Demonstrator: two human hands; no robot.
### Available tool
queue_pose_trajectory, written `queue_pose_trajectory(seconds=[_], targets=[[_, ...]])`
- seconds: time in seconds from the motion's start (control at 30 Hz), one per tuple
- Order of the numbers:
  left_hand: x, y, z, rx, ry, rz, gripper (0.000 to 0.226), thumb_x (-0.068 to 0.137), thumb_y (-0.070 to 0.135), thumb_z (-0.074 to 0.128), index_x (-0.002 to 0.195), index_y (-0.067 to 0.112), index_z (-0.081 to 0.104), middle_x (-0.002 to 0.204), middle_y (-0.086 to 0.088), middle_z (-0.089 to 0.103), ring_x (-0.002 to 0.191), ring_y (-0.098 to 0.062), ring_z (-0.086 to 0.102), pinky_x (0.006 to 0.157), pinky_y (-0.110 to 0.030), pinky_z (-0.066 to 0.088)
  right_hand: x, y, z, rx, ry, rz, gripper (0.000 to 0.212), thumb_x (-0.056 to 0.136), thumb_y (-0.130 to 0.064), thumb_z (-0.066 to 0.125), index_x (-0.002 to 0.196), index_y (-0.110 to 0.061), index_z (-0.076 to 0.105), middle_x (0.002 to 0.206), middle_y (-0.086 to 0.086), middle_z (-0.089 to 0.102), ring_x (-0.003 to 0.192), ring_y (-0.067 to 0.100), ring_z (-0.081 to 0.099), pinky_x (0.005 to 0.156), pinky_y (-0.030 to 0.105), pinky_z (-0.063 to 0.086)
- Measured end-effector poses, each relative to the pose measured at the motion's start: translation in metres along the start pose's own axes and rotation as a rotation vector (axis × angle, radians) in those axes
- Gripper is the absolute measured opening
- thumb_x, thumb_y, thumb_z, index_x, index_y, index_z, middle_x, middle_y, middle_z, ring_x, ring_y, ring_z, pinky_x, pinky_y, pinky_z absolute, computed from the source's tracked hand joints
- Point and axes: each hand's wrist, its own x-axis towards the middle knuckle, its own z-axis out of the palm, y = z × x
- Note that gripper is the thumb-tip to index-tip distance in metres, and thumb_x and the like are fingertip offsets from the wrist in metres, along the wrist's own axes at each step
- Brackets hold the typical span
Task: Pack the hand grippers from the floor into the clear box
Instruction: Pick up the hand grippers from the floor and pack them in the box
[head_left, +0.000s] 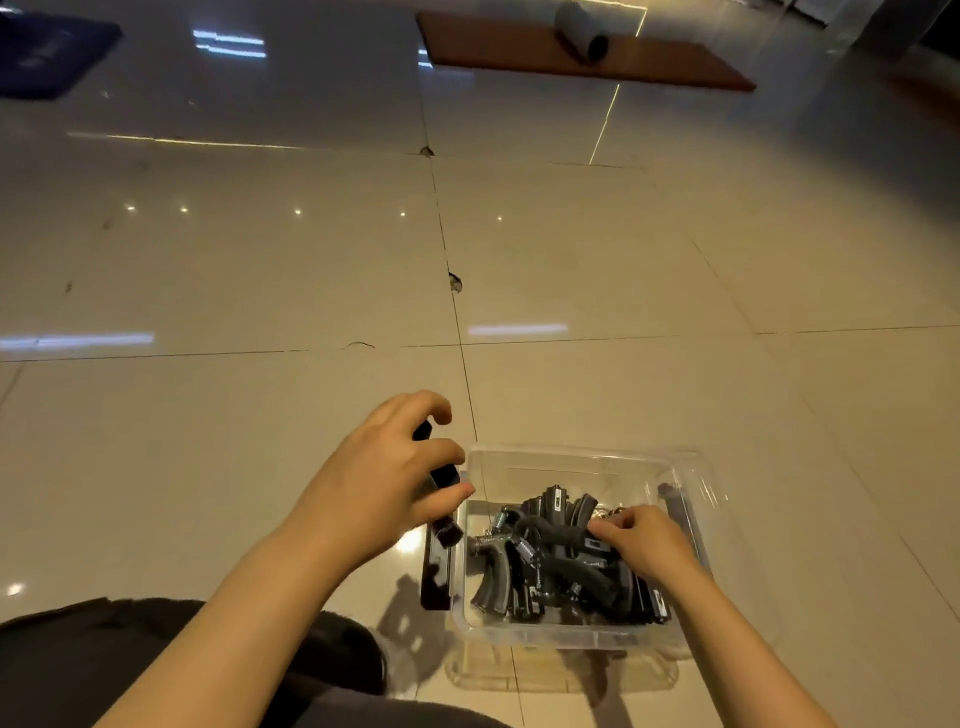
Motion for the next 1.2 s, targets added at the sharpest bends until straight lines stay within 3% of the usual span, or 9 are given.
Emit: queue_pose_trajectory(seconds=[0.13, 0.27, 0.33, 0.43, 0.6, 0.67, 0.83, 1.07, 1.2], targets=[[-0.001, -0.004, 0.003, -0.021, -0.070, 0.051, 0.027, 0.078, 0.048, 0.059, 0.078, 0.024, 0.072, 0.101, 0.000, 0.058, 0.085, -0.016, 0.059, 0.068, -0.019, 0.040, 0.009, -0.004, 0.028, 0.235, 0.023, 0.052, 0.035, 0.090, -0.037, 0.059, 0.065, -0.015, 0.048, 0.062, -0.001, 0.050, 0.059, 0.015, 0.046, 0.055, 0.028, 0.035], [-0.003, -0.001, 0.001, -0.002, -0.086, 0.027, 0.025, 0.074, 0.045, 0.063, 0.079, 0.023, 0.072, 0.108, -0.003, 0.058, 0.089, -0.019, 0.060, 0.069, -0.022, 0.041, 0.015, -0.003, 0.074, 0.525, -0.015, 0.175, 0.023, 0.092, -0.033, 0.058, 0.088, -0.010, 0.062, 0.075, 0.005, 0.061, 0.073, 0.022, 0.058, 0.069, 0.035, 0.045], [-0.002, 0.001, 0.000, 0.011, -0.069, 0.013, 0.025, 0.074, 0.043, 0.063, 0.080, 0.021, 0.072, 0.113, -0.006, 0.057, 0.091, -0.021, 0.060, 0.071, -0.023, 0.039, 0.016, -0.001, 0.091, 0.542, -0.016, 0.218, 0.021, 0.093, -0.031, 0.056, 0.094, -0.011, 0.063, 0.082, 0.005, 0.063, 0.082, 0.023, 0.061, 0.073, 0.035, 0.047], [-0.003, 0.006, 0.002, 0.009, -0.048, -0.005, 0.023, 0.075, 0.041, 0.064, 0.081, 0.020, 0.072, 0.115, -0.008, 0.056, 0.092, -0.024, 0.058, 0.073, -0.024, 0.039, 0.014, 0.004, 0.103, 0.404, -0.018, 0.205, 0.018, 0.096, -0.030, 0.051, 0.094, -0.014, 0.058, 0.088, 0.003, 0.061, 0.081, 0.019, 0.057, 0.068, 0.029, 0.041], [-0.008, 0.019, 0.006, 0.031, -0.067, -0.012, 0.026, 0.076, 0.044, 0.061, 0.082, 0.021, 0.072, 0.116, -0.008, 0.056, 0.096, -0.024, 0.059, 0.073, -0.025, 0.042, 0.018, 0.010, 0.101, -0.276, -0.193, 0.039, 0.011, 0.094, -0.021, 0.047, 0.098, -0.016, 0.056, 0.093, 0.002, 0.059, 0.085, 0.020, 0.059, 0.064, 0.029, 0.042], [-0.011, 0.026, 0.009, 0.034, -0.075, -0.014, 0.027, 0.075, 0.044, 0.061, 0.080, 0.020, 0.072, 0.115, -0.008, 0.057, 0.097, -0.025, 0.060, 0.072, -0.028, 0.048, 0.019, 0.007, 0.099, -0.438, -0.184, -0.038, 0.018, 0.092, -0.022, 0.049, 0.109, -0.016, 0.054, 0.094, 0.001, 0.059, 0.082, 0.021, 0.057, 0.063, 0.030, 0.043], [-0.019, 0.038, 0.021, 0.031, -0.080, -0.079, 0.025, 0.074, 0.042, 0.063, 0.078, 0.020, 0.072, 0.112, -0.008, 0.058, 0.092, -0.024, 0.061, 0.070, -0.029, 0.048, 0.024, -0.003, 0.101, -0.505, -0.108, -0.225, 0.045, 0.092, -0.042, 0.052, 0.127, -0.017, 0.037, 0.104, 0.005, 0.061, 0.088, 0.024, 0.061, 0.061, 0.032, 0.044], [-0.032, 0.043, 0.039, 0.038, -0.123, -0.168, 0.030, 0.080, 0.048, 0.057, 0.076, 0.022, 0.072, 0.110, -0.004, 0.059, 0.090, -0.021, 0.061, 0.072, -0.027, 0.046, 0.031, -0.005, 0.113, -0.485, -0.151, -0.207, 0.062, 0.088, -0.015, 0.055, 0.142, -0.010, 0.023, 0.097, 0.008, 0.062, 0.081, 0.025, 0.060, 0.060, 0.032, 0.043], [-0.030, 0.045, 0.042, 0.053, -0.128, -0.191, 0.040, 0.079, 0.051, 0.044, 0.077, 0.023, 0.073, 0.110, -0.003, 0.060, 0.093, -0.021, 0.061, 0.073, -0.028, 0.048, 0.032, -0.001, 0.110, -0.527, -0.151, -0.238, 0.069, 0.088, -0.012, 0.053, 0.147, -0.012, 0.016, 0.098, 0.008, 0.061, 0.077, 0.024, 0.054, 0.059, 0.032, 0.043]])
